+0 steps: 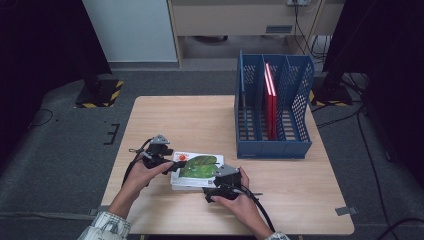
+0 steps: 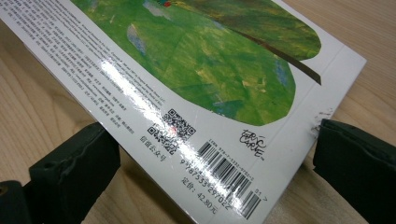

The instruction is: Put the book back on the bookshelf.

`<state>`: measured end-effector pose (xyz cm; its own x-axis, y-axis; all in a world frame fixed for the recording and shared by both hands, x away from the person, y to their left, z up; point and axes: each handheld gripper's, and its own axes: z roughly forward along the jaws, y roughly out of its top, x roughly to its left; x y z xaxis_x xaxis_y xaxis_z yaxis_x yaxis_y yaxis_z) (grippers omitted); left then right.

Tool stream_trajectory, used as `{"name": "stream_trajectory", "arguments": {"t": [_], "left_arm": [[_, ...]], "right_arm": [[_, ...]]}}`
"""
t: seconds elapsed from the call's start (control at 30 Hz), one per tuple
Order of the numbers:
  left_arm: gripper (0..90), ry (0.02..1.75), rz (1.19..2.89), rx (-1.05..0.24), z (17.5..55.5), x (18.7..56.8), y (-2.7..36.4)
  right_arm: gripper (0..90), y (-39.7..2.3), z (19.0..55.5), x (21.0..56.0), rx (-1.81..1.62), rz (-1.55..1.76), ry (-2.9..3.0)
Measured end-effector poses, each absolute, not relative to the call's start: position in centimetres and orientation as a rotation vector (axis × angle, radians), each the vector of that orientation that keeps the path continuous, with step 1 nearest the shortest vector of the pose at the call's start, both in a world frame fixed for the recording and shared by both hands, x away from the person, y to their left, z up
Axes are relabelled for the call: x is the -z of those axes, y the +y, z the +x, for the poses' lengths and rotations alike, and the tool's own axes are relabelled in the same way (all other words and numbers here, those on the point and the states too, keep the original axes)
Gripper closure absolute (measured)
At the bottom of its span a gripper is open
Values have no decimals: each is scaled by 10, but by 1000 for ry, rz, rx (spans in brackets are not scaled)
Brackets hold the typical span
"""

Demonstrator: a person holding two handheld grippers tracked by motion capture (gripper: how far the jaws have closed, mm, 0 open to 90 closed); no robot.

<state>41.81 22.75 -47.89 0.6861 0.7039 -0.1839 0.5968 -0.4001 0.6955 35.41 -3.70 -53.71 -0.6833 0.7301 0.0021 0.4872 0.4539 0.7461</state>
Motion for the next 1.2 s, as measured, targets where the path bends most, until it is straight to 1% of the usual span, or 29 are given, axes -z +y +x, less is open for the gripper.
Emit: {"name": "stream_trajectory", "arguments": {"t": [0.3, 0.53, 0.97, 1.2], "left_arm": [[148, 984, 2143, -145, 403, 486, 232], [148, 971, 2152, -91, 396, 494, 230], [149, 924, 2171, -2, 394, 504, 223], [173, 912, 2159, 31, 392, 507, 224]], "right_arm": [[11, -37, 354, 537, -1071, 1038, 2391], [11, -37, 354, 537, -1071, 1040, 2390], [10, -37, 355, 537, -1072, 1053, 2394], [7, -38, 355, 537, -1069, 1056, 2401]]}}
